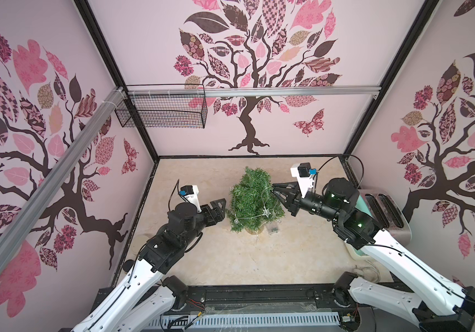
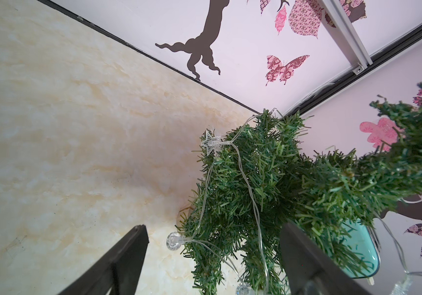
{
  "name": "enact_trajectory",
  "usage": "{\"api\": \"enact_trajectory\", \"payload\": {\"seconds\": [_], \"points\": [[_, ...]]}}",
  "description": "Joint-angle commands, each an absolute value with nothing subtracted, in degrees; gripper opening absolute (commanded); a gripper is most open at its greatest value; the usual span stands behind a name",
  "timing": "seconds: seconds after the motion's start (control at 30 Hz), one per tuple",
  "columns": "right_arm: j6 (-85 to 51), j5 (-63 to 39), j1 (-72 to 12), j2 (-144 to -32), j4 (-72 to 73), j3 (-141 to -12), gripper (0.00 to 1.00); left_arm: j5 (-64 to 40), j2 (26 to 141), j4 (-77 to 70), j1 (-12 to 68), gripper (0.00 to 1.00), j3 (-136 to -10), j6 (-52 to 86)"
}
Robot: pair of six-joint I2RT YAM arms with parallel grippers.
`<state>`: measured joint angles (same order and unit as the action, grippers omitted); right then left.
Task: Remove string lights from the small christmas tree
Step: Remove the light string from the Christmas tree.
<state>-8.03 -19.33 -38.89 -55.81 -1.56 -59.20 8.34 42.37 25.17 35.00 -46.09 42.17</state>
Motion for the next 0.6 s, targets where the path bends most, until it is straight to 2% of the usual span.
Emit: {"api": "enact_trajectory", "payload": {"seconds": [0.0,0.13,0.57], "points": [[-8.2,-19.6,-39.1,-54.3,-1.6,-62.1,0.14,8.7,42.0,24.8,34.9,0.87,-47.4,41.8],[-8.6,-20.4,-39.2,-54.0,-1.7,-62.8,0.00,8.9,41.9,25.1,34.9,0.87,-47.5,41.9],[-10.4,-27.0,-39.1,-48.9,-1.9,-60.4,0.00,10.4,40.9,25.6,34.9,0.87,-48.6,41.0]]}}
